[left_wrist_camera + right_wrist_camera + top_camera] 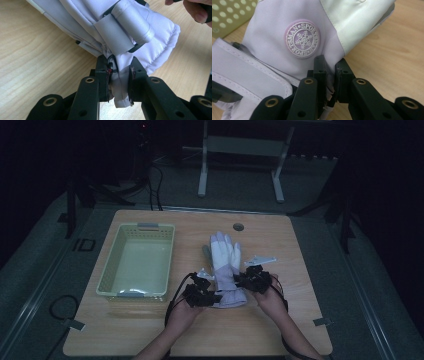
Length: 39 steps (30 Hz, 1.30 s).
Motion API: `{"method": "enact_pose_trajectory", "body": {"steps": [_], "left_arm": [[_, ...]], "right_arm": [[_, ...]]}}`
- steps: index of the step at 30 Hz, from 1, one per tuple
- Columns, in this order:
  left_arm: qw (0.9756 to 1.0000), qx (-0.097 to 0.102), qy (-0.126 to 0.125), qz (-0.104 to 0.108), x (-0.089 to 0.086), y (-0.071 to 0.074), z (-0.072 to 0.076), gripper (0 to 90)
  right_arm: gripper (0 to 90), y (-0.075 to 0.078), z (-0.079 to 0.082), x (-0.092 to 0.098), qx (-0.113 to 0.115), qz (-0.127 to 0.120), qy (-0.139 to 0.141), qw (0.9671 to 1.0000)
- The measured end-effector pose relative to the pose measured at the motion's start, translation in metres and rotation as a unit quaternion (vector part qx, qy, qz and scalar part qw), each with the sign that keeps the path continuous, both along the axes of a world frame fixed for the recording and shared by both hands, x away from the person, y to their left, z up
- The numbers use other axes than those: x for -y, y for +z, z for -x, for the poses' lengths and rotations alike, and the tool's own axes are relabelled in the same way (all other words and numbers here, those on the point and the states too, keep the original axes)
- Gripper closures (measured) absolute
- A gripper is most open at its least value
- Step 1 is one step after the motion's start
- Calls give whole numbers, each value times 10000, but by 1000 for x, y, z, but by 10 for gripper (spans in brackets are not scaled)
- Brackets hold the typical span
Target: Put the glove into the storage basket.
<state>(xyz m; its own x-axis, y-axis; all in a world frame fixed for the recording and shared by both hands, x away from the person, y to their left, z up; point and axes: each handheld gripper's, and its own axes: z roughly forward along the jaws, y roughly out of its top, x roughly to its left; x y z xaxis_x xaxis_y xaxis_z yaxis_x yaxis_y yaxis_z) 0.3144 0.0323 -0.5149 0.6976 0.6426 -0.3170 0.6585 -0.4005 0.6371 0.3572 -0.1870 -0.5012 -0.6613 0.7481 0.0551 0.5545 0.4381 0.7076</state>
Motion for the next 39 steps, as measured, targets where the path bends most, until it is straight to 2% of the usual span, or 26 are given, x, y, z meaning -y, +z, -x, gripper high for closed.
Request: {"method": "enact_pose_trajectory", "body": {"steps": [8, 10, 11, 17, 22, 28, 32, 36, 37, 39], "left_arm": [[9997, 120, -148, -161, -11, 26, -5, 750], [9997, 127, -159, -168, -12, 28, -6, 752], [9995, 153, -182, -216, -16, 34, -6, 751], [9993, 227, -181, -237, -27, 51, -9, 751], [9986, 343, -172, -377, -41, 68, -14, 751], [9976, 393, -131, -553, -59, 84, -18, 751], [9972, 396, -120, -625, -69, 90, -19, 751], [9963, 397, -56, -762, -87, 99, -21, 751], [9963, 397, -56, -762, -87, 99, -21, 751], [9956, 454, 1, -816, -99, 104, -21, 751]], "right_arm": [[816, 25, 1, -12, 239, -5, -36, 9997], [816, 29, 1, -16, 301, 11, -15, 9995], [816, 32, 1, -18, 325, 11, -8, 9995], [816, 47, 0, -29, 451, -10, 0, 9990], [816, 61, -3, -43, 561, -67, -28, 9984], [816, 73, -8, -63, 652, -113, 5, 9978], [816, 77, -10, -73, 670, -173, 23, 9976], [816, 83, -14, -92, 670, -242, 59, 9974], [816, 84, -15, -97, 672, -262, 55, 9974], [816, 86, -16, -105, 684, -327, 78, 9971]]}}
